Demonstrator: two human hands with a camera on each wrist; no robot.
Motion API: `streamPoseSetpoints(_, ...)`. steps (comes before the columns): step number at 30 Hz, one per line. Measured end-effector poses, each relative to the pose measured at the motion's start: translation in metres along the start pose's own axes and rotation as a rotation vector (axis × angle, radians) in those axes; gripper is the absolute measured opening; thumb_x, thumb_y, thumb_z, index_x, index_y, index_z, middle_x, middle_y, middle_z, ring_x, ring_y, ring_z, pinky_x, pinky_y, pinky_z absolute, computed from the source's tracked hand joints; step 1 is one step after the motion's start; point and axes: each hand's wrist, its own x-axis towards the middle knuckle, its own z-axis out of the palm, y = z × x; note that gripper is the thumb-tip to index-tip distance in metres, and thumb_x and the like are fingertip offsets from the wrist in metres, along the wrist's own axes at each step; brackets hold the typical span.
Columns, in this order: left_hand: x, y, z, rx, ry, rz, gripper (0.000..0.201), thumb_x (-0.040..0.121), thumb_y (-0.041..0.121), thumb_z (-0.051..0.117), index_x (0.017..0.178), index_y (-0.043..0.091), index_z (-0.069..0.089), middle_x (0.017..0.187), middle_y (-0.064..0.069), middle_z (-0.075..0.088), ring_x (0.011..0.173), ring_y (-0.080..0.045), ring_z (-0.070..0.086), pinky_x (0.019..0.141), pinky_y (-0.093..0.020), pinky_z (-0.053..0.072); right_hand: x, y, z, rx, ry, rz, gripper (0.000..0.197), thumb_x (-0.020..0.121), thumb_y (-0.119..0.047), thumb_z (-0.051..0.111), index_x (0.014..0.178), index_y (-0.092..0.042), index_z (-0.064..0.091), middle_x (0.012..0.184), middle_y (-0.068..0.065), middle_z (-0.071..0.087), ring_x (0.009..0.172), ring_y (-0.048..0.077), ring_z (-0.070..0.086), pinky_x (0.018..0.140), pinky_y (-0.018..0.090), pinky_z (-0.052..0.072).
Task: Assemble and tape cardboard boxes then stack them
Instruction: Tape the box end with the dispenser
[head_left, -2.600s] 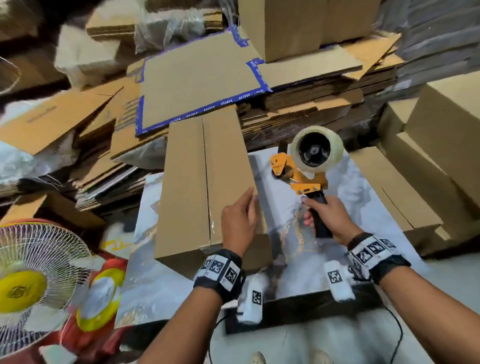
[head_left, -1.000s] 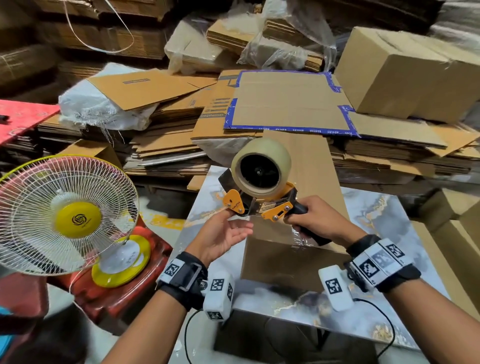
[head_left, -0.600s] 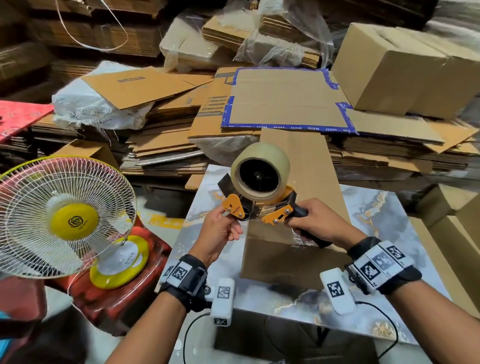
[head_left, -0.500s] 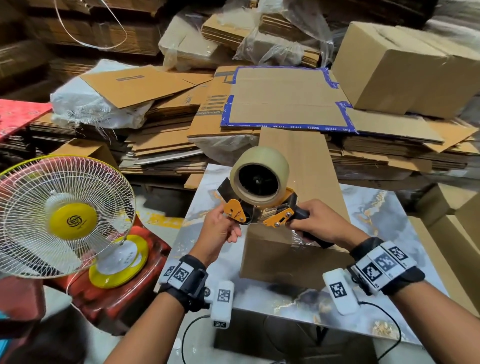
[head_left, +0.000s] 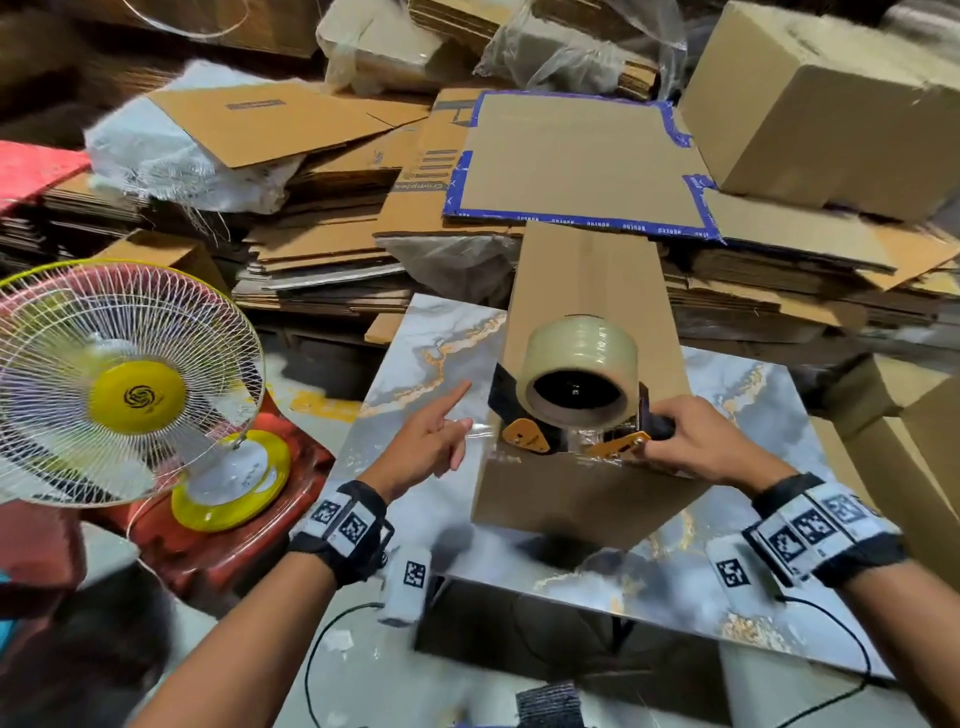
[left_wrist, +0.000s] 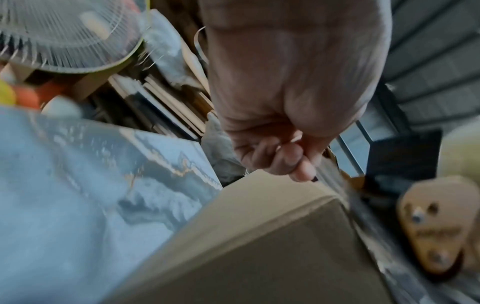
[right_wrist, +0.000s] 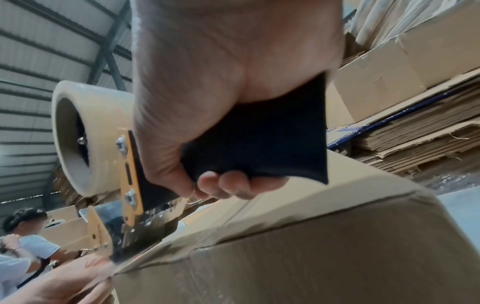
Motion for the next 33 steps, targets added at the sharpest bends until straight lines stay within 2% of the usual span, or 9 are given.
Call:
streamPoseSetpoints(3, 0.004, -0.004, 0.003, -0.032, 0.034, 0.012, 0.054, 0.107, 0.015, 0.047, 0.152, 0.038, 0.029, 0.059, -0.011, 0.053, 0.048, -0.011, 0.040, 0.047, -0.020, 0.036, -0.003, -0.001, 0.001, -0.005, -0.010, -0.008, 0.050, 0.060, -0.052, 0.065, 0.062, -0.004, 0.053, 0.053, -0.008, 0.038, 0.048, 0.004, 0.036, 0.050, 0.019, 0.030)
streamPoseSetpoints(6, 0.006, -0.013, 0.005, -0.055, 0.061, 0.027, 0.055, 0.107, 0.014, 0.048, 0.151, 0.040, 0.030, 0.058, -0.010, 0.053, 0.050, -0.012, 0.039, 0.048, -0.022, 0.034, -0.003, 0.002, 0.002, 0.010, 0.006, -0.015, 0.046, 0.052, -0.061, 0.055, 0.058, -0.015, 0.050, 0.049, -0.011, 0.038, 0.047, 0.003, 0.036, 0.049, 0.019, 0.030)
streamPoseSetpoints(13, 0.005, -0.031, 0.034, -0.185, 0.100, -0.025, 0.049, 0.106, 0.016, 0.050, 0.138, 0.052, 0.041, 0.055, -0.007, 0.046, 0.050, -0.017, 0.032, 0.049, -0.025, 0.029, 0.003, 0.012, 0.009, -0.003, -0.015, 0.009, 0.041, 0.079, -0.030, 0.080, 0.054, -0.024, 0.048, 0.042, -0.018, 0.045, 0.046, 0.002, 0.041, 0.052, 0.025, 0.024)
streamPoseSetpoints(17, 0.008, -0.038, 0.037, -0.227, 0.135, -0.118, 0.056, 0.106, 0.020, 0.051, 0.155, 0.036, 0.031, 0.052, -0.007, 0.041, 0.050, -0.017, 0.029, 0.046, -0.025, 0.026, 0.005, 0.014, 0.009, -0.037, -0.010, 0.003, 0.043, 0.080, -0.031, 0.080, 0.054, -0.024, 0.047, 0.042, -0.013, 0.044, 0.047, 0.004, 0.038, 0.050, 0.023, 0.024)
streamPoseSetpoints(22, 0.003, -0.040, 0.042, -0.150, 0.281, -0.185, 0.063, 0.099, 0.035, 0.064, 0.154, 0.031, 0.035, 0.058, -0.003, 0.042, 0.053, -0.015, 0.038, 0.048, -0.024, 0.031, 0.008, 0.017, 0.009, -0.050, -0.021, -0.007, 0.041, 0.082, -0.028, 0.079, 0.055, -0.023, 0.048, 0.045, -0.012, 0.041, 0.046, 0.004, 0.038, 0.050, 0.022, 0.024)
streamPoseSetpoints(24, 0.002, -0.037, 0.047, -0.037, 0.516, -0.108, 0.057, 0.092, 0.032, 0.074, 0.144, 0.024, 0.051, 0.068, -0.004, 0.050, 0.062, -0.014, 0.049, 0.060, -0.026, 0.044, 0.009, 0.017, 0.008, -0.076, -0.037, -0.007, 0.041, 0.083, -0.029, 0.079, 0.057, -0.022, 0.048, 0.051, -0.008, 0.042, 0.050, 0.006, 0.037, 0.053, 0.028, 0.026)
streamPoseSetpoints(27, 0.000, -0.024, 0.062, 0.055, 0.778, 0.022, 0.025, 0.090, 0.019, 0.075, 0.115, 0.019, 0.070, 0.079, -0.001, 0.066, 0.076, -0.015, 0.062, 0.077, -0.029, 0.054, 0.010, 0.017, 0.008, -0.120, -0.054, -0.038, 0.046, 0.084, -0.031, 0.078, 0.057, -0.022, 0.042, 0.053, -0.005, 0.038, 0.052, 0.012, 0.035, 0.053, 0.031, 0.023)
streamPoseSetpoints(29, -0.001, -0.014, 0.074, 0.043, 0.826, 0.053, 0.007, 0.094, 0.013, 0.068, 0.095, 0.014, 0.076, 0.078, -0.002, 0.072, 0.077, -0.018, 0.068, 0.077, -0.037, 0.058, 0.010, 0.017, 0.007, -0.122, -0.066, -0.050, 0.046, 0.085, -0.029, 0.077, 0.057, -0.022, 0.042, 0.053, -0.006, 0.038, 0.053, 0.014, 0.037, 0.053, 0.032, 0.023)
streamPoseSetpoints(33, -0.007, -0.002, 0.091, 0.173, 0.899, -0.007, 0.028, 0.093, 0.012, 0.063, 0.066, 0.018, 0.068, 0.066, -0.007, 0.066, 0.067, -0.023, 0.057, 0.068, -0.039, 0.049, 0.007, 0.015, 0.004, -0.136, -0.087, -0.068, 0.041, 0.087, -0.028, 0.074, 0.059, -0.027, 0.045, 0.054, -0.009, 0.043, 0.053, 0.007, 0.040, 0.050, 0.023, 0.024)
